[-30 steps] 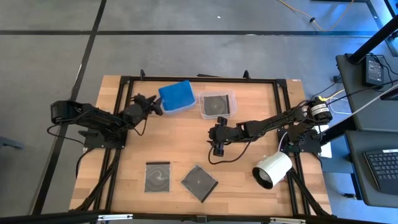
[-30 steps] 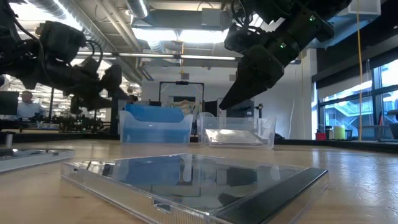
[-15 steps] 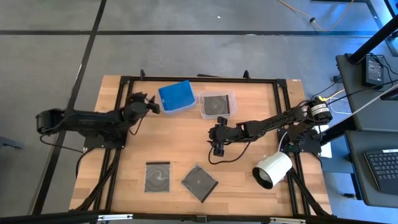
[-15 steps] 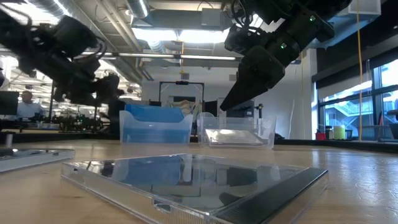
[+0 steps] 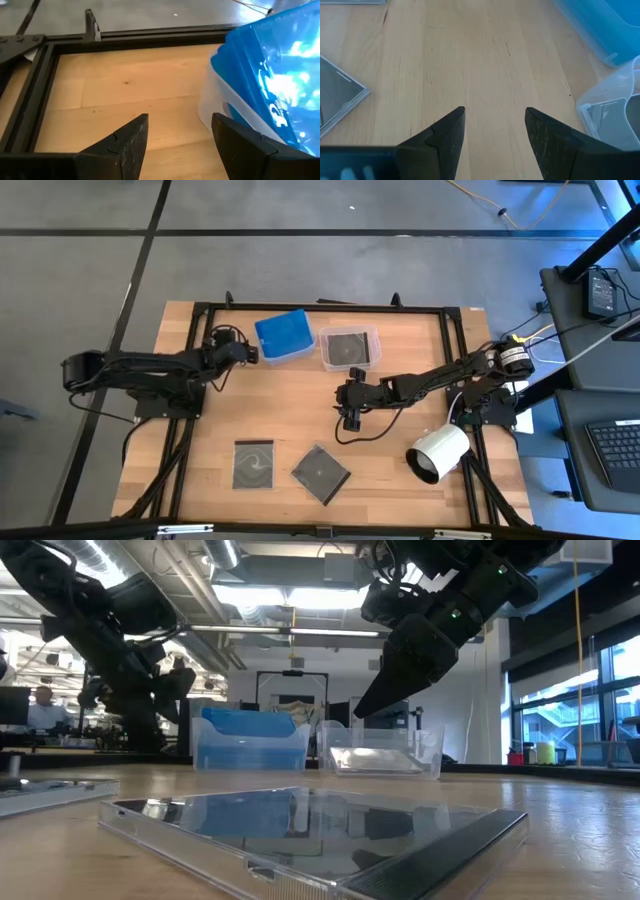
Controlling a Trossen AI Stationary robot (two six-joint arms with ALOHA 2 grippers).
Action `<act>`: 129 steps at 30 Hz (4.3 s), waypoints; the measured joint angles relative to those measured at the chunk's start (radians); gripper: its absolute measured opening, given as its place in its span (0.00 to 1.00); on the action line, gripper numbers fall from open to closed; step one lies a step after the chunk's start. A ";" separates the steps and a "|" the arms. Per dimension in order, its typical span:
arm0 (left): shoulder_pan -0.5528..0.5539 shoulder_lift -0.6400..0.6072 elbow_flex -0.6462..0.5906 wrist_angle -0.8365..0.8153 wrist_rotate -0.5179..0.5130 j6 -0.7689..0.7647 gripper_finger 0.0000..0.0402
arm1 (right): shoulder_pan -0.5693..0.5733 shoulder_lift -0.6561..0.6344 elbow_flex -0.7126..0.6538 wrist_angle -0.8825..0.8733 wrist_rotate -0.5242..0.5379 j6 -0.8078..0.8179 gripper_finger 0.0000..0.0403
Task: Pick & place jewel cases by type
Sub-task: Adjust the left transparent bin on the shelf, then put the right black CD case into the transparent bin
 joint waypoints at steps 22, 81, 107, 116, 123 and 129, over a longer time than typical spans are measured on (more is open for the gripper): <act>0.294 0.328 0.001 0.672 0.263 0.334 0.53 | 0.000 0.000 0.000 0.001 0.000 0.000 0.52; -0.774 0.406 0.097 0.735 0.580 0.574 0.53 | 0.265 0.078 0.000 0.107 -0.321 -0.215 0.52; -0.990 0.829 0.568 0.159 0.526 0.167 0.53 | 0.288 0.126 0.000 0.006 -0.296 -0.077 0.52; -0.990 0.865 0.585 0.169 0.466 0.178 0.53 | 0.330 0.126 0.000 -0.046 -0.294 -0.057 0.52; -0.990 0.869 0.584 0.165 0.422 0.274 0.53 | 0.344 0.191 0.002 -0.011 -0.246 -0.051 0.52; -0.988 0.868 0.584 0.136 0.430 0.279 0.53 | 0.343 0.207 0.003 0.024 -0.243 -0.026 0.52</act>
